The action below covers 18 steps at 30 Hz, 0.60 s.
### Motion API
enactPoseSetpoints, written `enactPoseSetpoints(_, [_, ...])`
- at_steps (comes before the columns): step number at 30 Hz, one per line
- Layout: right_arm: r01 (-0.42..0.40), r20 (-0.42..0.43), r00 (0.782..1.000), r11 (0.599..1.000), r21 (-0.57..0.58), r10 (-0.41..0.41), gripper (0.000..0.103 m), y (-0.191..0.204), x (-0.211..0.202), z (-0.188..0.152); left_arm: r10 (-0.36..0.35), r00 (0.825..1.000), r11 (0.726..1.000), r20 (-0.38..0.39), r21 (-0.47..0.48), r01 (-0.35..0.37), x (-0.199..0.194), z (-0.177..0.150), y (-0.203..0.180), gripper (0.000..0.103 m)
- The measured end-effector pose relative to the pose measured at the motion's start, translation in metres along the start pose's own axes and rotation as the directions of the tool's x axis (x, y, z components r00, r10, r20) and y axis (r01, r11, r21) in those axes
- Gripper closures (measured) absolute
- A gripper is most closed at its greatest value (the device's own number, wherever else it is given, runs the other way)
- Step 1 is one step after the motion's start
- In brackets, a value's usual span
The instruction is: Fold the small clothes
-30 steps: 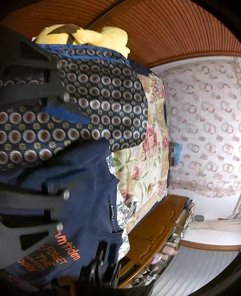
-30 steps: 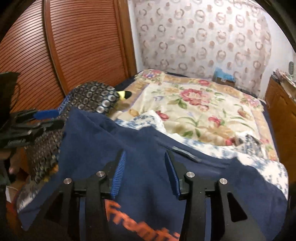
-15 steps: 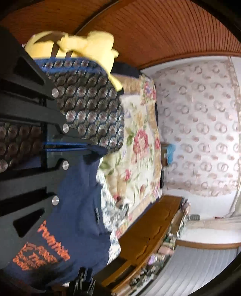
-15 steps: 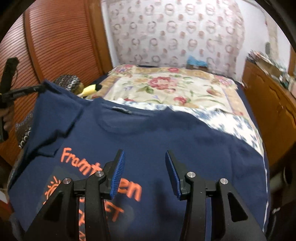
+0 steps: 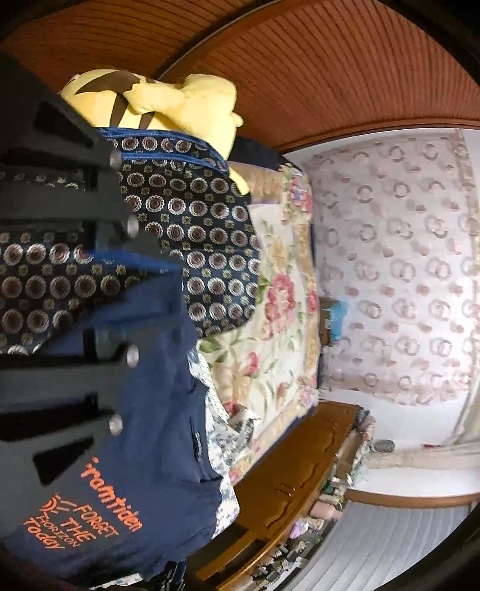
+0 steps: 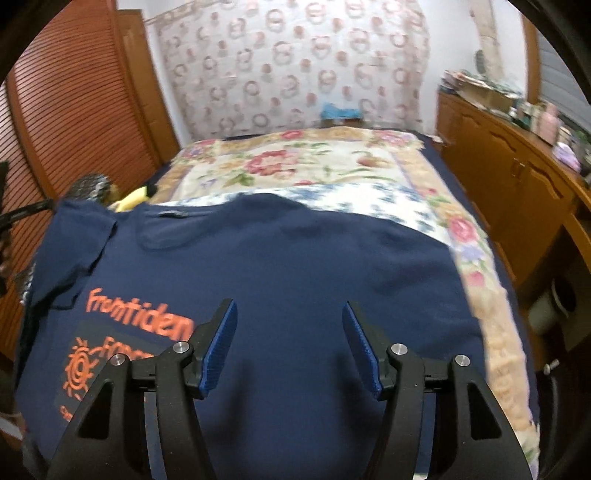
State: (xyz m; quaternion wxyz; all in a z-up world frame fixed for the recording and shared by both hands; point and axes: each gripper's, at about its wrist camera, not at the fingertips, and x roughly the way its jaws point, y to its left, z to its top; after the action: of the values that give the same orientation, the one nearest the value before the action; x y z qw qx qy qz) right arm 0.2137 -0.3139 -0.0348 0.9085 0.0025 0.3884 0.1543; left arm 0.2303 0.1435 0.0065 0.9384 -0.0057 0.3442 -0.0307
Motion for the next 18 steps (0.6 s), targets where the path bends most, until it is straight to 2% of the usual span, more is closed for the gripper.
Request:
enactPoseSetpoints(4, [0.058, 0.013, 0.998, 0.998, 0.028, -0.059, 0.042, -0.024, -0.015, -0.005, -0.051, 0.998, 0.999, 0.045, 0.012, 0.05, -0.02, -0.006, -0.016, 0.052])
enactPoseSetpoints(6, [0.099, 0.013, 0.995, 0.994, 0.037, -0.1, 0.042, -0.038, -0.021, -0.01, -0.093, 0.994, 0.996, 0.057, 0.016, 0.093, -0.026, -0.01, -0.028, 0.046])
enactPoseSetpoints(13, [0.183, -0.01, 0.983, 0.98, 0.081, -0.182, 0.042, -0.079, -0.034, -0.028, -0.176, 0.984, 0.983, 0.018, 0.05, 0.175, -0.017, -0.026, -0.075, 0.046])
enactPoseSetpoints(18, [0.2, -0.056, 0.979, 0.972, 0.121, -0.194, 0.043, -0.101, -0.035, -0.042, -0.223, 0.973, 0.971, -0.058, 0.079, 0.227, 0.003, -0.047, -0.11, 0.046])
